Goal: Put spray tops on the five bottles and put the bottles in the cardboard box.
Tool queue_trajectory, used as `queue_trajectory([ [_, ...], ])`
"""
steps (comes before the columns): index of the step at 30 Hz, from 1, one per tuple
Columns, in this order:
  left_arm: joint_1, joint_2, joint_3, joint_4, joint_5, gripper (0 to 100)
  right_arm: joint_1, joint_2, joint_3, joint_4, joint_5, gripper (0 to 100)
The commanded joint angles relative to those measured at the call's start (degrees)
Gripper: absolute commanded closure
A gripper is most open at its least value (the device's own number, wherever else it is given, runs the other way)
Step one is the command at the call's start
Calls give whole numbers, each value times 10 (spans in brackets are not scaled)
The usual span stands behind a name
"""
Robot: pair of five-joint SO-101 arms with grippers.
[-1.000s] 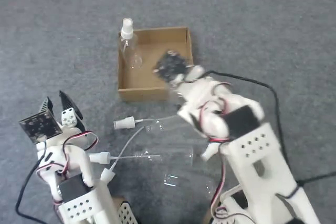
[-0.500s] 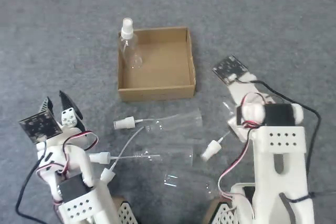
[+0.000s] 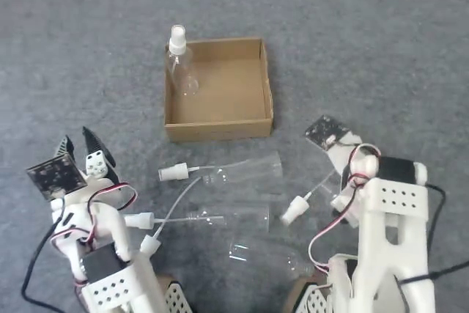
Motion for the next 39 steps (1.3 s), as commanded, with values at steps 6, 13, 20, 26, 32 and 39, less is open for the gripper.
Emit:
queue_trajectory([
  [6, 0, -5, -7, -18, 1, 893, -54, -22, 47, -36, 10, 890],
  [13, 0, -5, -7, -18, 1, 893, -83, -22, 55, -36, 10, 876],
  [20, 0, -5, -7, -18, 1, 892, -106, -22, 83, -39, 10, 805],
  [26, 0, -5, -7, -18, 1, 892, -106, -22, 83, -36, 10, 806],
  [32, 0, -5, -7, -18, 1, 892, -102, -22, 109, -41, 45, 812],
  [39, 0, -5, -7, -18, 1, 892, -101, -29, 84, -31, 47, 988],
])
